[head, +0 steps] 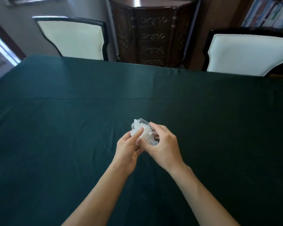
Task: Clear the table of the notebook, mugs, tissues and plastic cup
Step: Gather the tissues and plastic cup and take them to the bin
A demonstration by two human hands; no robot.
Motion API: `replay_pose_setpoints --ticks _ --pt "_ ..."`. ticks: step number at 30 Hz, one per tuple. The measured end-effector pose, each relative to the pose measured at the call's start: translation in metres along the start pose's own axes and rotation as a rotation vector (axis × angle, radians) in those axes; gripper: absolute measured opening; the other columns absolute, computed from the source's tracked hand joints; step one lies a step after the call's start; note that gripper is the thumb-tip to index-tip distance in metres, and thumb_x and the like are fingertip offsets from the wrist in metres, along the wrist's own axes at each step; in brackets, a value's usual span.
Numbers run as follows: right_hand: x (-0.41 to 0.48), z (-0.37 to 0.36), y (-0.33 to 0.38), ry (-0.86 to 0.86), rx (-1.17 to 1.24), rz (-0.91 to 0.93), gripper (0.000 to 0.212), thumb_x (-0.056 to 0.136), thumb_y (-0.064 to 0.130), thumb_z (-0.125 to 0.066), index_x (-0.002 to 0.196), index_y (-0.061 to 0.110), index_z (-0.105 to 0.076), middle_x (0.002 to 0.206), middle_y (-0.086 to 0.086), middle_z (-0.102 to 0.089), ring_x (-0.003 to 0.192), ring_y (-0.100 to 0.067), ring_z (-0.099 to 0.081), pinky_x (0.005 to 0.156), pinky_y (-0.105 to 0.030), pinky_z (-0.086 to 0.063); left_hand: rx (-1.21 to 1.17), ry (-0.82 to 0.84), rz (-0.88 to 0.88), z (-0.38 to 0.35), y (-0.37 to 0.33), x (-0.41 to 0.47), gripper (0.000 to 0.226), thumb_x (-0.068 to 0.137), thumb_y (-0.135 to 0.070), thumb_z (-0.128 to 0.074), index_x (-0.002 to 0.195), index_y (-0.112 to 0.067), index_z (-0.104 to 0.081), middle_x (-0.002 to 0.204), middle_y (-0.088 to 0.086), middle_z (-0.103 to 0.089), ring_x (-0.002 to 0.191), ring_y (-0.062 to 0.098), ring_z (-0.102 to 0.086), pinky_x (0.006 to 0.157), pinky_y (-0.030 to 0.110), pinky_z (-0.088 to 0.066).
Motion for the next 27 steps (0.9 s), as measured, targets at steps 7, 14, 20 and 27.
replay_pose_setpoints --ticks 7,14,20,27 --pt "-0.041 -0.084 0.077 0.153 0.102 0.080 0.090 0.068 0.060 -0.086 0.145 0.023 -0.055 0.130 0.012 -0.061 0.116 -0.002 -0.061 0.098 -0.022 -0.052 -0.103 -0.175 -0.096 0.109 -0.042 -0.065 0.025 0.094 -0.019 -0.074 0.114 -0.003 -0.076 0.111 0.019 -0.081 0.090 0.026 -0.079 0.076 0.033 -0.064" --pt "-0.113 -0.158 0.140 0.379 0.475 -0.106 0.081 0.071 0.063 -0.079 0.142 0.031 -0.057 0.132 0.013 -0.065 0.116 0.007 -0.064 0.085 -0.017 -0.057 -0.091 -0.191 -0.233 0.214 -0.067 -0.158 0.019 0.092 -0.016 -0.075 0.109 -0.007 -0.079 0.110 0.017 -0.082 0.098 0.029 -0.080 0.075 0.031 -0.064" --pt "-0.205 -0.210 0.198 0.475 0.555 -0.140 0.070 0.081 0.055 -0.074 0.140 0.022 -0.058 0.125 0.005 -0.073 0.111 -0.004 -0.071 0.089 -0.025 -0.059 -0.149 -0.222 -0.298 0.300 -0.070 -0.256 0.022 0.091 -0.014 -0.076 0.111 -0.003 -0.076 0.106 0.017 -0.082 0.093 0.028 -0.081 0.073 0.032 -0.064" --pt "-0.322 -0.272 0.278 0.591 0.579 -0.178 0.050 0.084 0.051 -0.069 0.121 0.018 -0.069 0.116 -0.005 -0.077 0.111 -0.020 -0.073 0.097 -0.039 -0.058 -0.253 -0.328 -0.378 0.402 -0.069 -0.388 0.018 0.093 -0.014 -0.075 0.108 -0.005 -0.075 0.093 0.009 -0.082 0.083 0.021 -0.080 0.070 0.031 -0.064"
Point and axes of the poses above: each hand's wrist, its own x-axis towards the middle knuckle, its own z-axis out of the back of the hand, y = z × x, the point moved 6 cm from there along x, towards the middle knuckle
